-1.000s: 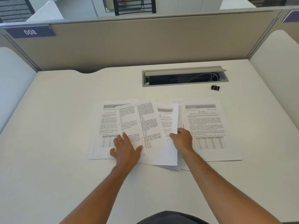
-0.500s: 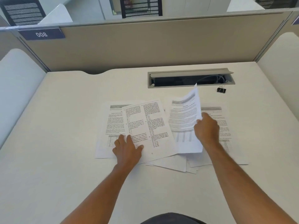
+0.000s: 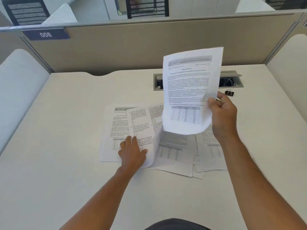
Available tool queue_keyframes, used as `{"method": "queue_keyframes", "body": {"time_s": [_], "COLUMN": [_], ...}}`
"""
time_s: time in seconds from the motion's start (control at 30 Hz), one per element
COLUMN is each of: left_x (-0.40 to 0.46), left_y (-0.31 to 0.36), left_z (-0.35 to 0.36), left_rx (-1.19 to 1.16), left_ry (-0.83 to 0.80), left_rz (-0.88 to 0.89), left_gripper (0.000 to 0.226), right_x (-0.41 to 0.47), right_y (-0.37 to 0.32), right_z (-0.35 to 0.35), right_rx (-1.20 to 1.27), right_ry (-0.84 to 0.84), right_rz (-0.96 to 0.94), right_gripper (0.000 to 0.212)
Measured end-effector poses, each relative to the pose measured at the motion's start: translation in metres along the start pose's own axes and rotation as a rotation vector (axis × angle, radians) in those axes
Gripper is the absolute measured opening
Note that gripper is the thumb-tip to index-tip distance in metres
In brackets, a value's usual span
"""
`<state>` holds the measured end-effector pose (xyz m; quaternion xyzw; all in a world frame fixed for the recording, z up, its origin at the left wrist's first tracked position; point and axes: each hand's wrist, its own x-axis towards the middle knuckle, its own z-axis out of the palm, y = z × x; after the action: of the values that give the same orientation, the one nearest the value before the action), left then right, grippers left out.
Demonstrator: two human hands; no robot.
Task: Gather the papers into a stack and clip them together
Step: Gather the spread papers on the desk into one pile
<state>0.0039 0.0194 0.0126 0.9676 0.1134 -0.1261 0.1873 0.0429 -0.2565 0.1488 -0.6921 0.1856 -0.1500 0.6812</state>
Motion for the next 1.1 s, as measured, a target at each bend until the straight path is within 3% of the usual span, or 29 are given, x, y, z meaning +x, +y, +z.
{"method": "queue_keyframes", "body": {"time_s": [0.27, 0.4, 0.5, 0.63, 0.8, 1.1], "left_x": [-0.001, 0.002, 0.004, 0.002, 0.008, 0.008], "left_y": [-0.004, -0.007, -0.013, -0.008, -0.009, -0.008], "left_z": [-0.004, -0.005, -0.009, -0.024, -0.024, -0.025], "left_rx": [0.003, -0.081, -0.34, -0.509, -0.595, -0.663], "left_ry": [-0.042, -0.023, 0.063, 0.064, 0.03, -0.033], "left_rz": [0.025, 0.039, 0.009, -0.107, -0.146, -0.147], "left_gripper": [0.075, 0.062, 0.046, 0.054, 0.043, 0.055], "right_x": [0.013, 0.012, 0.002, -0.008, -0.028, -0.034], "right_y": [0.021, 0.053, 0.085, 0.116, 0.129, 0.122], "right_z": [0.007, 0.029, 0.043, 0.055, 0.081, 0.106], "right_rx": [0.062, -0.181, -0.444, -0.687, -0.997, -0.983], "right_ry": [0.055, -0.058, -0.184, -0.194, -0.159, -0.157], "right_rz": [0.082, 0.206, 0.219, 0.205, 0.122, 0.321], "right_gripper": [0.026, 0.037, 0.035, 0.014, 0.022, 0.045]}}
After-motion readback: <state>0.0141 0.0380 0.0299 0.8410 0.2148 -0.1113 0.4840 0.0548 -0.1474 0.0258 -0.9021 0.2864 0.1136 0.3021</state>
